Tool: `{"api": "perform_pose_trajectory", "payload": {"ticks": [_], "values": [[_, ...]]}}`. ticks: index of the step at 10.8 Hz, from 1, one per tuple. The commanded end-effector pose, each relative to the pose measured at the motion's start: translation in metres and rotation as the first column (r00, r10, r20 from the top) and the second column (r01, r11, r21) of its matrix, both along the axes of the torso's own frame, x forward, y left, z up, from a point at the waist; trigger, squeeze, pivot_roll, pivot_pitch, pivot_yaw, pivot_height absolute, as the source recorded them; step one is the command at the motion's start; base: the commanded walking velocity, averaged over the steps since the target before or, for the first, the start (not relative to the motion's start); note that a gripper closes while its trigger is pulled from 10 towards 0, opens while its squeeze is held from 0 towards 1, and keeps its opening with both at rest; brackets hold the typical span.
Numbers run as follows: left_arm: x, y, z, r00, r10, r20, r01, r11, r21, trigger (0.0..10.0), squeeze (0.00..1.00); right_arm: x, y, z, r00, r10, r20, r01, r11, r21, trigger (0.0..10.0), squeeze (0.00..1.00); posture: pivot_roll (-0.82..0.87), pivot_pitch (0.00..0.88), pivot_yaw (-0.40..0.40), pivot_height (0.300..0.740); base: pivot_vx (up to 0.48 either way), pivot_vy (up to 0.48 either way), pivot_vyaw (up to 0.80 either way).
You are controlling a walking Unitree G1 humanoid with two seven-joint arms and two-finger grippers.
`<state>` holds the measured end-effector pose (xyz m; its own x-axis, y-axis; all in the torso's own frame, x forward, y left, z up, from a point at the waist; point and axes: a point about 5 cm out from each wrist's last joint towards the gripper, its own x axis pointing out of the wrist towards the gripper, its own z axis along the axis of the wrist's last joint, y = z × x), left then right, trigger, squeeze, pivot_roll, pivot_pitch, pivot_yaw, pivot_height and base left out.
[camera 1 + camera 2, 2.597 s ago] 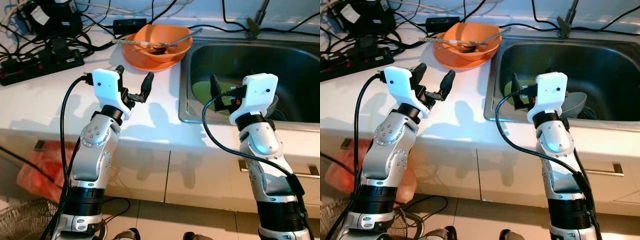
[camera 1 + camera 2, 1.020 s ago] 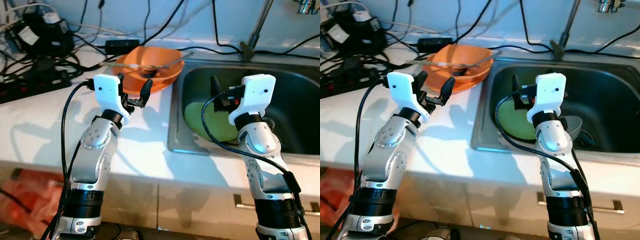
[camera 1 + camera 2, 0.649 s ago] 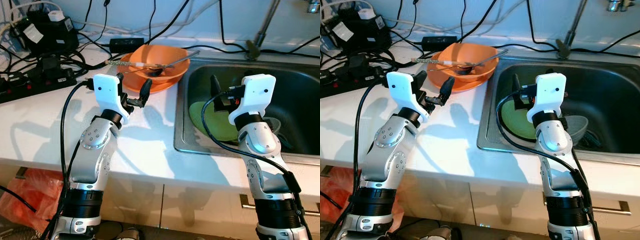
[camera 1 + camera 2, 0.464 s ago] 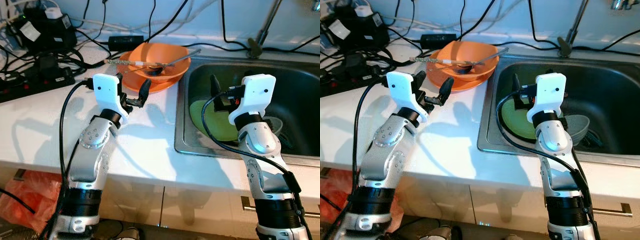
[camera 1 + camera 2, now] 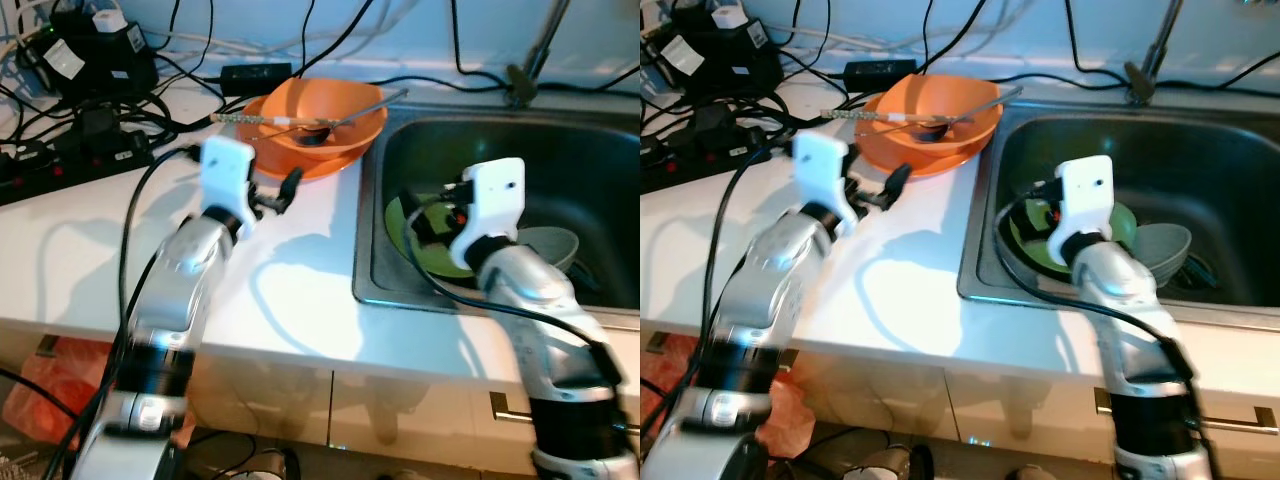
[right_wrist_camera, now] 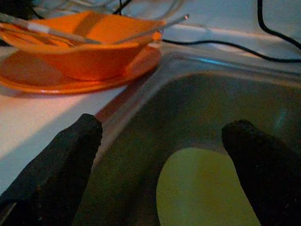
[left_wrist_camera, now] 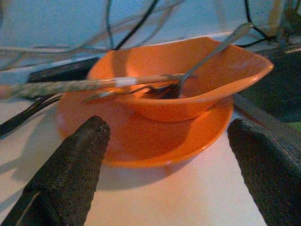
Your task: Kitchen organization
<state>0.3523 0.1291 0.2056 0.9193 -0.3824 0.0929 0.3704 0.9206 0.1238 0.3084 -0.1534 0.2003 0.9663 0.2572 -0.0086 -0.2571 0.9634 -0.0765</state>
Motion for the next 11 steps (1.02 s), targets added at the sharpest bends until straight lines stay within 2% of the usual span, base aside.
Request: {"api": "perform_pose_trajectory", "payload": {"ticks": [1,3,6,7,8,9,11], "values": [[0.002,-0.004,-0.002,0.999,-0.025,-0.020,0.025,0.999,0.019,10.0,0.00,-0.005,-0.001,-0.001,1.000,0.012,-0.024,-0.012,1.000,0.003,10.0,0.00,0.01,0.181,0.065,0.740,0.000,0.000,0.00],[0.007,-0.019,-0.010,0.992,-0.113,-0.055,0.117,0.991,0.063,10.0,0.00,-0.012,0.002,0.003,0.997,0.052,-0.058,-0.051,0.999,0.013,10.0,0.00,0.00,0.194,0.085,0.740,0.000,0.000,0.00],[0.022,-0.018,-0.008,0.986,-0.153,-0.061,0.160,0.978,0.131,10.0,0.00,-0.022,0.009,0.015,0.986,0.161,-0.043,-0.161,0.987,-0.001,10.0,0.00,-0.01,0.196,0.097,0.740,0.000,0.000,0.00],[0.030,-0.013,-0.001,0.989,-0.141,-0.047,0.147,0.978,0.151,10.0,0.00,-0.030,0.019,0.021,0.965,0.259,-0.044,-0.258,0.966,0.036,10.0,0.00,-0.01,0.194,0.098,0.740,0.000,0.000,0.00],[0.033,-0.010,0.003,0.990,-0.138,-0.038,0.142,0.977,0.160,10.0,0.00,-0.034,0.022,0.021,0.951,0.305,-0.057,-0.303,0.952,0.030,10.0,0.00,-0.01,0.194,0.097,0.740,0.000,0.000,0.00],[0.038,-0.006,0.006,0.992,-0.121,-0.037,0.126,0.977,0.173,10.0,0.00,-0.043,0.028,0.021,0.912,0.405,-0.070,-0.403,0.914,0.037,10.0,0.00,-0.01,0.193,0.096,0.740,0.000,0.000,0.00],[0.043,-0.001,0.003,0.993,-0.108,-0.049,0.116,0.973,0.200,10.0,0.00,-0.056,0.034,0.023,0.857,0.513,-0.056,-0.512,0.859,0.026,10.0,0.00,-0.02,0.191,0.093,0.740,0.000,0.000,0.00]]}}
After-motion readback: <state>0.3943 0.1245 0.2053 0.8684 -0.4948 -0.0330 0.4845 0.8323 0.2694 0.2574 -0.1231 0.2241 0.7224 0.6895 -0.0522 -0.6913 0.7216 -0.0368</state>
